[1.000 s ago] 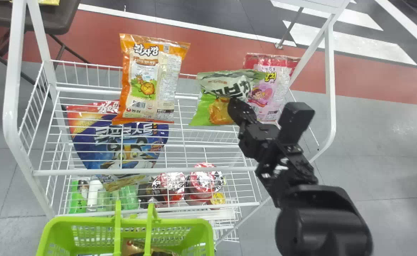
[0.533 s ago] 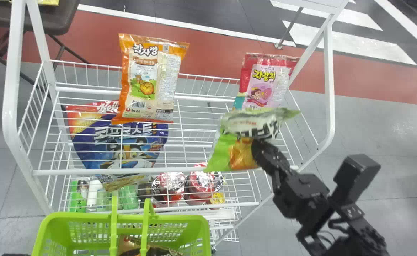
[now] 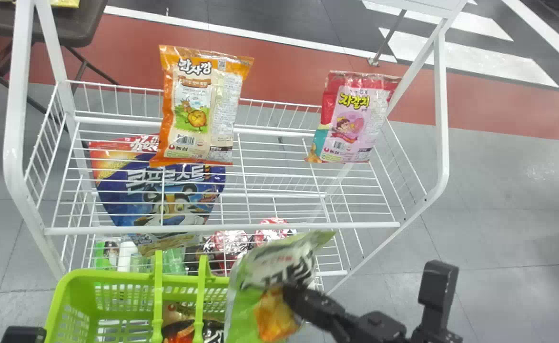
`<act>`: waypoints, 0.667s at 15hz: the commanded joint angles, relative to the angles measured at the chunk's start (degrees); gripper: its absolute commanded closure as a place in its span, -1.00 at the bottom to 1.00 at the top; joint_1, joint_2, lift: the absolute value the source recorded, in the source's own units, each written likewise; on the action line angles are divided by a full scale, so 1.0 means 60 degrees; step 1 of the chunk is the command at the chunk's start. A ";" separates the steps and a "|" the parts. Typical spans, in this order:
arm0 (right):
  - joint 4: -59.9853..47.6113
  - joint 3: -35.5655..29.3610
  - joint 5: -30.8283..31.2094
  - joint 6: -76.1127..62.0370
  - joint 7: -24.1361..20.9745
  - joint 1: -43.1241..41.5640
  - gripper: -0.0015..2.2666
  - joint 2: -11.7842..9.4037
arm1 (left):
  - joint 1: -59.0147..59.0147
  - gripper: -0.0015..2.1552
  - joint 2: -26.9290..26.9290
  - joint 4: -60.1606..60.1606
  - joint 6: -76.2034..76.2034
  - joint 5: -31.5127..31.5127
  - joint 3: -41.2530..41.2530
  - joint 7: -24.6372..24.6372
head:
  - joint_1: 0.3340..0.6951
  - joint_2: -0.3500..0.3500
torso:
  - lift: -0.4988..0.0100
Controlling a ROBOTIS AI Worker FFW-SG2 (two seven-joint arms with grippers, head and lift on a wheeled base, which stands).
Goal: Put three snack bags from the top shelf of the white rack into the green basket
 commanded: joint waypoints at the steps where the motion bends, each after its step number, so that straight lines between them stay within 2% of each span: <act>1: 0.0228 0.0127 -0.0324 0.0900 0.0037 0.0090 0.91 0.0009 | -0.0037 0.97 -0.0001 -0.0026 0.0014 0.0001 -0.0013 0.0021 | 1.00 -1.00 | 0.96; 3: 0.0521 0.0361 -0.0646 0.1750 0.0051 0.0105 0.91 0.0009 | -0.0066 0.97 -0.0001 -0.0026 0.0014 0.0001 -0.0028 0.0036 | 1.00 -1.00 | 0.96; 5: 0.0887 0.0903 -0.0485 0.2043 0.0037 0.0090 0.91 0.0009 | -0.0066 0.97 -0.0001 -0.0055 -0.0015 0.0001 -0.0086 0.0079 | 1.00 -1.00 | 0.96; 7: 0.1327 0.1518 -0.0104 0.1838 -0.0168 -0.0027 0.91 -0.0044 | -0.0066 0.97 -0.0001 -0.0055 -0.0015 0.0001 -0.0116 0.0094 | 1.00 -1.00 | 0.96; 10: 0.1591 0.1914 -0.0353 0.1662 -0.0168 -0.0335 0.89 -0.0059 | -0.0066 0.97 0.0028 -0.0128 0.0014 -0.0014 -0.0248 0.0123 | 1.00 -1.00 | 0.96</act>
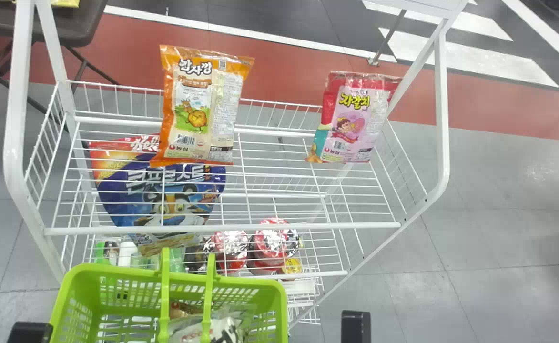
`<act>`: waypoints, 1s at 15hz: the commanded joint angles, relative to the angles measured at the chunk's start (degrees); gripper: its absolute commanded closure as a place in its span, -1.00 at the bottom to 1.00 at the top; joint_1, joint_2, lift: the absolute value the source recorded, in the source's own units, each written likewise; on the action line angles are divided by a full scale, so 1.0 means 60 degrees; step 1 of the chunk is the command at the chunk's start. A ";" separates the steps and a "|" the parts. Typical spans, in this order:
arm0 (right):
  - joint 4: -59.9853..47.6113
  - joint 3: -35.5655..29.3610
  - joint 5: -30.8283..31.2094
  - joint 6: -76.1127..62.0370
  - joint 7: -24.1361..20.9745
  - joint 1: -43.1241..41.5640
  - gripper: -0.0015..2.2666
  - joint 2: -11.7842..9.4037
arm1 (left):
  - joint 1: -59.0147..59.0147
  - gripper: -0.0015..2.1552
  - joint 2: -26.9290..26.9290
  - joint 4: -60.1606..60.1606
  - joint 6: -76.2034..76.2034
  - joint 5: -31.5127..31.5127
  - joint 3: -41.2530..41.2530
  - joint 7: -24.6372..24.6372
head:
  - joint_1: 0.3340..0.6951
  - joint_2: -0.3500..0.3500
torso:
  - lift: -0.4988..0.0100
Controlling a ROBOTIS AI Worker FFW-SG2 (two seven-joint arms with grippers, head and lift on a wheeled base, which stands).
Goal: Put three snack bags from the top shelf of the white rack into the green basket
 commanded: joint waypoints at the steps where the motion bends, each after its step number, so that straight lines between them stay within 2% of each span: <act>1: 0.0106 0.0449 -0.0092 -0.0205 0.0083 -0.0175 0.84 -0.0030 | 0.0005 0.97 0.0029 -0.0087 0.0006 -0.0021 -0.0084 0.0004 | 1.00 -1.00 | 0.96; 3: 0.0487 0.0976 0.0127 -0.0908 0.0025 -0.0380 0.55 -0.0147 | 0.0078 0.97 0.0029 -0.0146 0.0006 -0.0006 -0.0098 0.0004 | 1.00 -1.00 | 0.96; 4: 0.0692 0.1108 0.0318 -0.1406 -0.0005 -0.0483 -0.07 -0.0161 | 0.0151 0.97 0.0043 -0.0234 0.0006 -0.0006 -0.0084 0.0004 | 1.00 -1.00 | 0.96; 5: 0.0721 0.1108 0.0538 -0.1552 -0.0137 -0.0512 -0.92 -0.0161 | 0.0210 0.97 0.0058 -0.0263 0.0006 -0.0006 -0.0084 -0.0011 | 1.00 -1.00 | 0.96; 6: 0.0648 0.1020 0.0728 -0.1582 -0.0151 -0.0498 -1.00 -0.0161 | 0.0225 0.97 0.0058 -0.0263 0.0006 -0.0006 -0.0054 -0.0026 | 1.00 -0.95 | 0.96; 12: 0.0048 -0.0254 0.0669 -0.2021 -0.0342 -0.0336 -0.94 -0.0132 | 0.0225 0.97 0.0029 -0.0263 -0.0023 -0.0021 -0.0113 0.0004 | 1.00 -1.00 | 0.96; 13: 0.0018 -0.0445 0.0655 -0.2461 -0.0312 -0.0336 -0.94 -0.0103 | 0.0225 0.97 0.0029 -0.0263 0.0006 -0.0035 -0.0113 0.0004 | 1.00 -1.00 | 0.96; 15: 0.0092 -0.0884 0.0552 -0.4951 -0.0444 -0.0439 -0.95 -0.0015 | 0.0225 0.97 0.0043 -0.0263 0.0006 -0.0035 -0.0113 -0.0011 | 1.00 -1.00 | 0.96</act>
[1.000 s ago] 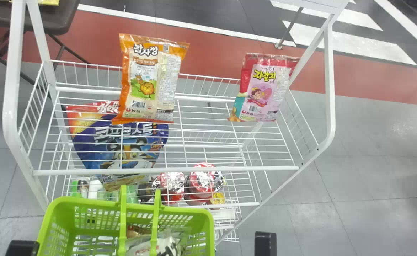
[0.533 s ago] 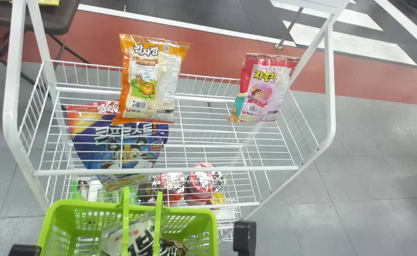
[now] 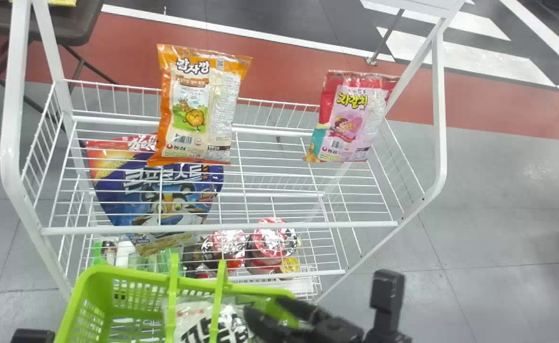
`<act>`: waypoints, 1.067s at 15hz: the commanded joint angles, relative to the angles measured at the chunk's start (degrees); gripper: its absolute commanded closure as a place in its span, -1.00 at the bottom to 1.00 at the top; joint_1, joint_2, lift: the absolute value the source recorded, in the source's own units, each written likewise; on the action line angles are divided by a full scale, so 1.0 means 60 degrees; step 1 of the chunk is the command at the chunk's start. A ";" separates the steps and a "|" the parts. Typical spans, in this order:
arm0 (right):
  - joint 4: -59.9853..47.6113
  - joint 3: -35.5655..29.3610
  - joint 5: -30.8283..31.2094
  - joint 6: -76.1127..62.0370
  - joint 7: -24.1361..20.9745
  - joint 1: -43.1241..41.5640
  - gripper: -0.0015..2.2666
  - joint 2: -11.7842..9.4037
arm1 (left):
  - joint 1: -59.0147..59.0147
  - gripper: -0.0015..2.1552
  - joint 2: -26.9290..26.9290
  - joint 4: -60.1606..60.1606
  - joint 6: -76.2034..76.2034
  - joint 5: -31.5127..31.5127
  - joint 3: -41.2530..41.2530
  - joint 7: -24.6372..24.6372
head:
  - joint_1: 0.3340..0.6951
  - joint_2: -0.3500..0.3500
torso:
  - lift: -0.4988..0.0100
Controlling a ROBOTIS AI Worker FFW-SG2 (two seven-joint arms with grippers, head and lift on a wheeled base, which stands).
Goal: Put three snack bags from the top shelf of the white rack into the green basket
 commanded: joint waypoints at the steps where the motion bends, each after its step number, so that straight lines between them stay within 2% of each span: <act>1: 0.0170 -0.0412 0.0079 -0.2686 -0.0300 -0.0367 -0.96 0.0074 | 0.0014 0.97 -0.0001 0.0000 -0.0018 0.0000 -0.0015 -0.0011 | 1.00 -1.00 | 0.96; 4: 0.1093 -0.0646 0.1221 -0.4004 -0.0944 -0.2168 -0.95 0.0088 | 0.0043 0.97 0.0013 0.0000 -0.0018 0.0000 -0.0058 0.0004 | 1.00 -1.00 | 0.96; 7: 0.3115 -0.0778 0.2422 -0.5381 -0.1706 -0.4424 -0.94 0.0088 | 0.0058 0.97 0.0013 0.0000 -0.0018 -0.0014 -0.0073 0.0019 | 1.00 -1.00 | 0.96; 9: 0.4565 -0.0793 0.3404 -0.6143 -0.2731 -0.5831 -0.93 0.0088 | 0.0043 0.97 0.0013 0.0000 0.0012 -0.0044 -0.0088 0.0048 | 1.00 -1.00 | 0.96; 13: 0.6366 -0.1760 0.3609 -0.6084 -0.3083 -0.7413 -0.92 0.0059 | -0.0221 0.97 0.0131 0.0029 0.0393 -0.0058 0.0015 -0.0055 | 1.00 -1.00 | 0.96; 15: 0.7114 -0.2082 0.3477 -0.5967 -0.2600 -0.8028 -0.91 0.0001 | -0.0235 0.97 0.0145 0.0058 0.0422 0.0000 0.0088 -0.0142 | 1.00 -1.00 | 0.96; 16: 0.7128 -0.2155 0.3287 -0.5821 -0.2087 -0.8116 -0.88 -0.0014 | -0.0250 0.97 0.0145 0.0029 0.0422 0.0000 0.0088 -0.0128 | 1.00 -1.00 | 0.96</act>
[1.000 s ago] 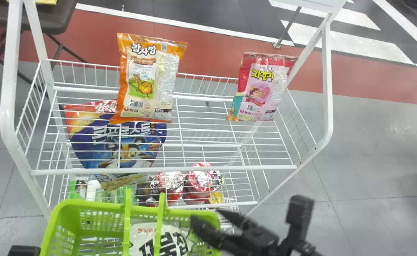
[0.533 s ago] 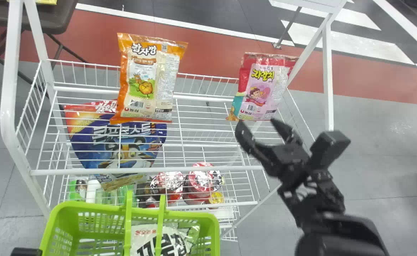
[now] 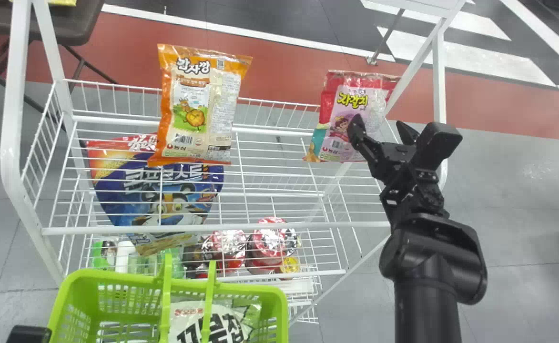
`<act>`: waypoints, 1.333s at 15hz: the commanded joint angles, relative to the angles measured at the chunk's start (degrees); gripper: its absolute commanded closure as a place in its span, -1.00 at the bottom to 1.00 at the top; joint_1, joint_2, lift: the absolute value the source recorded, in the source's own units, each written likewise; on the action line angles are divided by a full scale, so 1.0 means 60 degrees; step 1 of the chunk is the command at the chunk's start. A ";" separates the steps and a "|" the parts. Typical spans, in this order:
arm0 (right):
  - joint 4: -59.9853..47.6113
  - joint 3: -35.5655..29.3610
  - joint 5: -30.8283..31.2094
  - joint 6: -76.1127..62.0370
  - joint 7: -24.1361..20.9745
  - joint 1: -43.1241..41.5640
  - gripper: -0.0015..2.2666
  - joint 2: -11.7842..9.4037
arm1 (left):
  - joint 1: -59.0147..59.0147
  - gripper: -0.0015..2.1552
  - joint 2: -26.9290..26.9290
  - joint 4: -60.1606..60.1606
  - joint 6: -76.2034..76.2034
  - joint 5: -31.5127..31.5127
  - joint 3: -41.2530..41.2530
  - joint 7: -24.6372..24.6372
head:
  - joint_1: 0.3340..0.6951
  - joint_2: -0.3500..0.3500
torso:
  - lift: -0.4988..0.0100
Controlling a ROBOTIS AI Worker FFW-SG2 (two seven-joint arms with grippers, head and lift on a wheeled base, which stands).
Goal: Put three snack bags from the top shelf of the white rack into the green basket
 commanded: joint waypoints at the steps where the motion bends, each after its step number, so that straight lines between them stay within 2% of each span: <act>1: 0.0202 -0.0158 -0.0351 0.0579 0.0614 -0.0314 -0.86 -0.0044 | -0.0078 0.97 0.0005 0.0000 0.0007 0.0005 -0.0027 0.0032 | 1.00 -1.00 | 0.96; 4: 0.0569 -0.0129 -0.0366 0.2044 0.1391 -0.0929 -0.83 -0.0088 | -0.0195 0.97 -0.0024 0.0088 0.0007 -0.0098 -0.0217 0.0120 | 1.00 -1.00 | 0.96; 5: 0.0715 -0.0114 -0.0292 0.2542 0.1523 -0.1164 -0.72 -0.0117 | -0.0210 0.97 -0.0024 0.0088 0.0007 -0.0127 -0.0246 0.0135 | 1.00 -1.00 | 0.96; 6: 0.0788 -0.0055 -0.0131 0.2542 0.1610 -0.1208 -0.41 -0.0132 | -0.0210 0.97 -0.0024 0.0088 0.0007 -0.0127 -0.0261 0.0135 | 1.00 -1.00 | 0.96; 8: 0.0744 -0.0143 -0.0087 0.3421 0.1654 -0.1208 0.88 -0.0161 | -0.0210 0.97 -0.0010 0.0073 0.0036 -0.0112 -0.0261 0.0120 | 1.00 -1.00 | 0.96; 10: 0.0158 -0.0158 -0.0409 0.3509 0.1845 -0.0651 0.94 -0.0146 | -0.0136 0.97 0.0019 0.0044 0.0095 -0.0098 -0.0232 0.0091 | 1.00 -1.00 | 0.96; 15: -0.3035 -0.0143 -0.0937 0.3538 0.1801 0.1356 0.94 0.0111 | -0.0092 0.97 0.0049 -0.0029 0.0124 -0.0098 -0.0305 0.0076 | 1.00 -1.00 | 0.96; 20: -0.6096 -0.1388 -0.3559 0.6585 0.1830 0.3612 0.94 0.0111 | -0.0107 0.97 0.0019 -0.0029 0.0124 -0.0112 -0.0378 0.0135 | 1.00 -1.00 | 0.96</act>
